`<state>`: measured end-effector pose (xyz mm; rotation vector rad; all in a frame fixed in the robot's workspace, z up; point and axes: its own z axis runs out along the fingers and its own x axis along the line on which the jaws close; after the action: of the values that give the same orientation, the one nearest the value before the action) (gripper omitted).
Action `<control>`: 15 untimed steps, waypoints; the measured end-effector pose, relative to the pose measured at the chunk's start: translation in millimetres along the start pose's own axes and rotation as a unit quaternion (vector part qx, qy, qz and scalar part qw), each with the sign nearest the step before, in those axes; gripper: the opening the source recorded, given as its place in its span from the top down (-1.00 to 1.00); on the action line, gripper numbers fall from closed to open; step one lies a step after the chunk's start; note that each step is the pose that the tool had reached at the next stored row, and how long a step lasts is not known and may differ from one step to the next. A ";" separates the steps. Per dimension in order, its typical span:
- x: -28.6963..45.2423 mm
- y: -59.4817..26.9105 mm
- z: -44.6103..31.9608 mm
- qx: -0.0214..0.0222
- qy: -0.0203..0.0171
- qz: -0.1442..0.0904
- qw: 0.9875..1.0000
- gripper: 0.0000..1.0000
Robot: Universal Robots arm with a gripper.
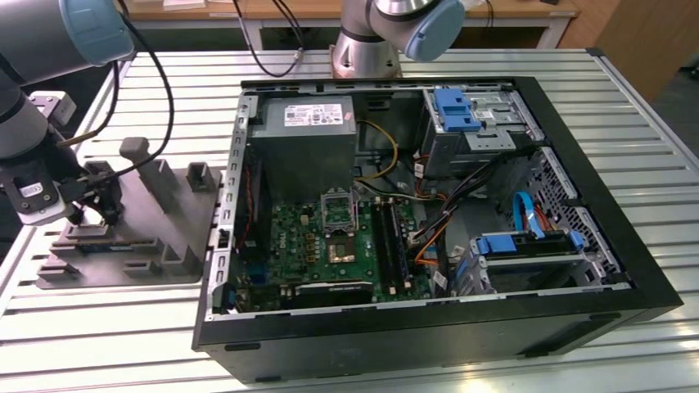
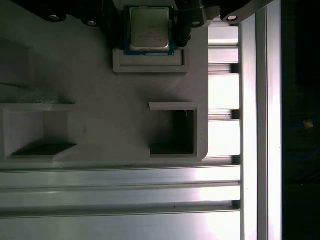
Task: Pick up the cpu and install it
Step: 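Pick up the cpu and move it towards the insertion slot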
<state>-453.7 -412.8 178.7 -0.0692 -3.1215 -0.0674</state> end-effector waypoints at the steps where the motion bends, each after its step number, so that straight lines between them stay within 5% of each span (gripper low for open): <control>1: 0.0 0.0 0.0 0.000 0.000 0.000 1.000 -0.13; 4: 0.0 0.0 0.0 0.000 0.000 0.000 1.000 -0.11; 5: 0.0 0.0 0.0 0.000 0.000 0.000 1.000 0.04; 15: 0.0 0.0 -0.3 -0.001 0.000 0.000 1.000 0.05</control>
<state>-453.7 -412.9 179.0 -0.0691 -3.1213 -0.0706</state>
